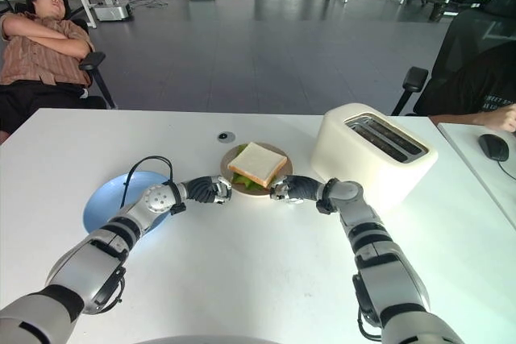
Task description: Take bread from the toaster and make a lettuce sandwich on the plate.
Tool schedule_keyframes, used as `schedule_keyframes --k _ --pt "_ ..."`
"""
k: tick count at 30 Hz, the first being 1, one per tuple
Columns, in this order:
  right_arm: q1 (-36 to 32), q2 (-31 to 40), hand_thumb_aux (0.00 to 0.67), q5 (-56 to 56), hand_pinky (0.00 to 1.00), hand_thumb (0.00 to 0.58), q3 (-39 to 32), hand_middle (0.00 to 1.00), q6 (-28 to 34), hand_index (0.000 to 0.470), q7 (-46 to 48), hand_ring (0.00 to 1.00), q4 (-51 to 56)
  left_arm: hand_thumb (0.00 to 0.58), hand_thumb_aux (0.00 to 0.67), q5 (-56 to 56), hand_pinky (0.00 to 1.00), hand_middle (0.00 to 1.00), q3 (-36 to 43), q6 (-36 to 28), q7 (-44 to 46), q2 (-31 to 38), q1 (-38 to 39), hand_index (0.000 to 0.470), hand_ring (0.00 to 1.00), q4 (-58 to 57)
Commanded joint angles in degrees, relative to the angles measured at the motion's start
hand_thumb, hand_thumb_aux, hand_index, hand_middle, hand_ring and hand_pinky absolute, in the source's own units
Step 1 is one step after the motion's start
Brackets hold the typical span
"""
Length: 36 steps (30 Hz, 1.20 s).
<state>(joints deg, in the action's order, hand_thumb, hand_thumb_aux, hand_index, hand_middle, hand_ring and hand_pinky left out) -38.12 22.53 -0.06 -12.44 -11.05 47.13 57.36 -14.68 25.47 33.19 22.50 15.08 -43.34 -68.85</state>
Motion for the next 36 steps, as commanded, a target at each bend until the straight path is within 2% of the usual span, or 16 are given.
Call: schedule_keyframes --k 1,4,7,9,10,11,12,13,14,16,19,23,32,36 --pt "-1.5 -0.2 0.67 -0.6 1.0 0.58 1.6 1.0 -2.5 0.47 0.6 1.0 3.9 0.58 0.67 -0.1 1.0 1.0 -2.4 -1.2 2.1 -0.6 1.4 0.47 1.0 -3.5" --pt "2.4 1.6 0.67 2.9 1.0 0.58 4.4 1.0 -3.6 0.47 4.4 1.0 -4.8 0.58 0.67 6.7 1.0 1.0 -7.3 1.3 11.1 -1.2 2.6 0.47 1.0 2.0" --pt "11.2 3.0 0.67 9.6 1.0 0.58 9.3 1.0 0.7 0.47 4.6 1.0 -26.3 0.58 0.67 16.3 1.0 1.0 -11.8 0.1 19.1 0.0 8.7 0.47 1.0 18.6" --pt "17.5 1.9 0.67 13.5 1.0 0.58 13.8 1.0 3.6 0.47 -0.9 1.0 -40.6 0.58 0.67 22.0 0.99 0.99 -15.3 -3.8 18.5 0.0 12.7 0.47 0.99 30.8" --pt "20.1 0.7 0.662 14.7 1.0 0.58 15.6 1.0 4.8 0.464 -4.3 1.0 -46.8 0.58 0.67 24.6 0.73 0.73 -16.9 -6.2 17.2 -0.2 14.6 0.47 0.73 36.6" --pt "22.5 -1.0 0.349 16.1 0.78 0.447 16.9 0.78 6.3 0.245 -7.8 0.78 -52.7 0.258 0.171 26.7 0.0 0.0 -18.6 -8.3 15.3 -0.4 16.9 0.12 0.0 42.7" --pt "24.8 -2.8 0.0 16.3 0.35 0.0 17.5 0.35 7.7 0.0 -11.6 0.35 -58.4 0.0 0.0 29.0 0.0 0.0 -20.2 -11.1 13.5 -0.6 19.5 0.0 0.0 48.8" --pt "27.3 -4.9 0.0 16.1 0.28 0.0 17.3 0.28 8.8 0.0 -15.2 0.28 -64.6 0.0 0.0 30.0 0.0 0.0 -21.4 -12.9 11.7 -0.3 22.1 0.0 0.0 54.5" --pt "29.4 -7.1 0.0 16.1 0.0 0.0 16.9 0.0 9.9 0.0 -18.7 0.0 -69.6 0.0 0.0 31.2 0.0 0.0 -22.0 -14.5 10.8 -0.3 24.1 0.0 0.0 59.1" --pt "32.1 -10.8 0.0 15.1 0.0 0.0 15.3 0.0 10.3 0.0 -23.7 0.0 -76.4 0.0 0.0 31.9 0.0 0.0 -23.3 -17.1 7.7 -1.1 26.1 0.0 0.0 64.6" --pt "33.9 -15.7 0.0 11.6 0.0 0.0 14.5 0.0 9.5 0.0 -31.2 0.0 -79.8 0.0 0.0 30.4 0.0 0.0 -26.3 -17.2 0.0 -4.5 27.9 0.0 0.0 68.0" --pt "33.7 -19.2 0.0 3.3 0.0 0.0 14.4 0.0 1.7 0.0 -39.2 0.0 -76.6 0.0 0.0 27.8 0.0 0.0 -25.8 -17.4 -4.5 -7.1 32.1 0.0 0.0 70.9" --pt "38.0 -19.1 0.0 -4.8 0.0 0.0 11.0 0.0 -9.3 0.0 -42.5 0.0 -75.0 0.0 0.0 26.4 0.0 0.0 -26.3 -12.4 -6.8 -9.6 32.6 0.0 0.0 74.9" --pt "38.1 -19.2 0.0 -5.7 0.0 0.0 10.5 0.0 -10.2 0.0 -43.1 0.0 -74.3 0.0 0.0 25.5 0.0 0.0 -25.0 -11.3 -6.4 -10.2 33.1 0.0 0.0 74.0"
